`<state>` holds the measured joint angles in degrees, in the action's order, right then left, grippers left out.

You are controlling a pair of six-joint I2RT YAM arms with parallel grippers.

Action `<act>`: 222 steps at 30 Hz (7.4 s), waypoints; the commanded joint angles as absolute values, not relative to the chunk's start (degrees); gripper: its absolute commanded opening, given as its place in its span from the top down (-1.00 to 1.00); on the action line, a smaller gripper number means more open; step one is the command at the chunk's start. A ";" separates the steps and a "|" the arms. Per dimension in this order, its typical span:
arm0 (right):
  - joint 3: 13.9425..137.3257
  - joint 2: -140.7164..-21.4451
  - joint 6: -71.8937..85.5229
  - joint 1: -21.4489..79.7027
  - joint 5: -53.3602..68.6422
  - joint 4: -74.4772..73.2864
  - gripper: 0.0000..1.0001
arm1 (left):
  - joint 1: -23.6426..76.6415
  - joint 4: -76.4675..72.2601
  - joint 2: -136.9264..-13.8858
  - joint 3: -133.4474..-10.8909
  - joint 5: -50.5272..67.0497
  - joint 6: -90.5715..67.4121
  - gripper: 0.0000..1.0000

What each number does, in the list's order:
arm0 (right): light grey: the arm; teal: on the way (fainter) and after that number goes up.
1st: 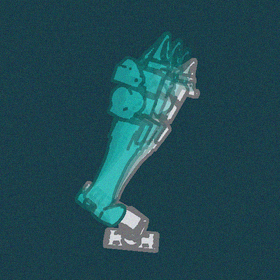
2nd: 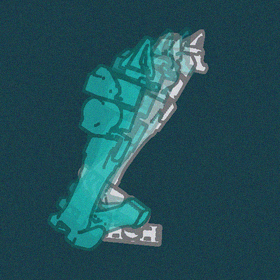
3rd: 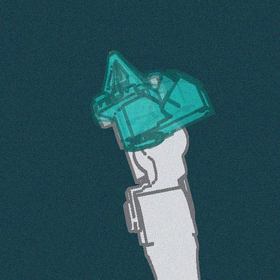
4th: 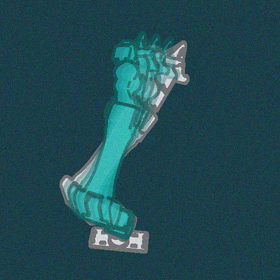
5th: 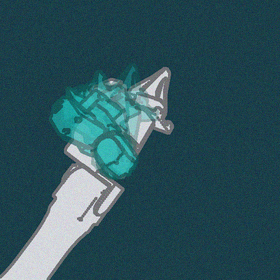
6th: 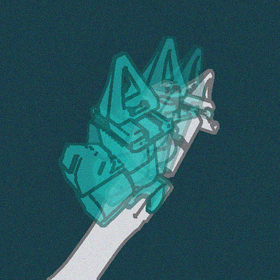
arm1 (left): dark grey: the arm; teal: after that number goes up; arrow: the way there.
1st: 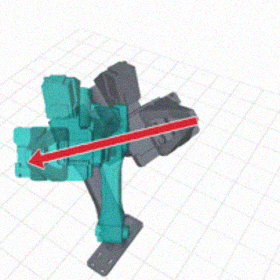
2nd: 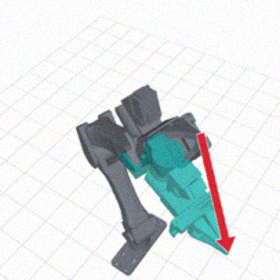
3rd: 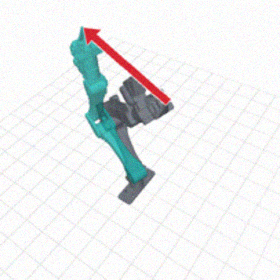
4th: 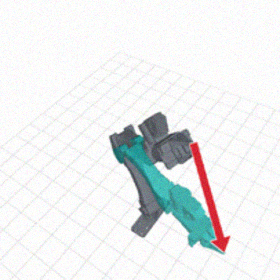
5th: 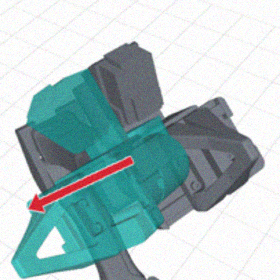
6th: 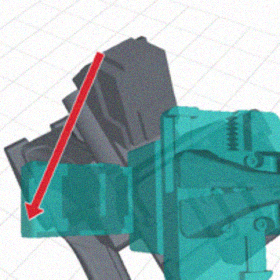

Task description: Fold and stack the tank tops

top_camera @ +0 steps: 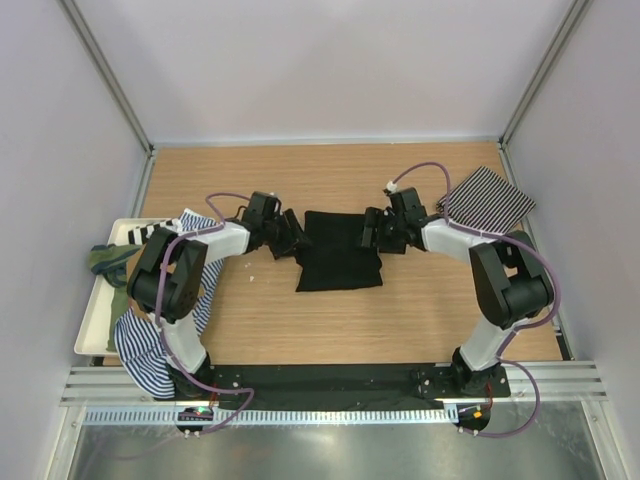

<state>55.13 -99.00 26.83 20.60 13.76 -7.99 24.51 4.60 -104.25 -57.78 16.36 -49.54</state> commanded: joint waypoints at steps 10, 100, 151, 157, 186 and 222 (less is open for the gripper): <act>63.36 -88.85 25.92 11.96 -3.82 -17.83 -0.64 | 20.65 6.07 -103.36 -56.25 18.45 -44.65 -0.38; 58.71 -99.31 29.53 23.73 9.84 -8.09 -0.68 | 23.03 5.80 -101.07 -54.76 15.91 -42.80 -0.61; 71.28 -95.01 27.77 21.36 8.61 -20.56 0.97 | 32.08 3.34 -107.49 -73.47 11.95 -53.61 1.00; 73.56 -94.31 27.25 19.34 8.61 -22.93 0.97 | 32.61 4.66 -107.23 -76.20 12.13 -53.88 1.00; 70.75 -79.80 25.40 -5.09 4.22 -36.74 0.97 | 49.22 3.60 -119.53 -100.63 10.46 -62.49 1.00; 74.79 -93.95 31.02 -13.10 -1.68 -29.27 -0.68 | 47.20 3.95 -129.20 -107.74 7.03 -57.65 -0.65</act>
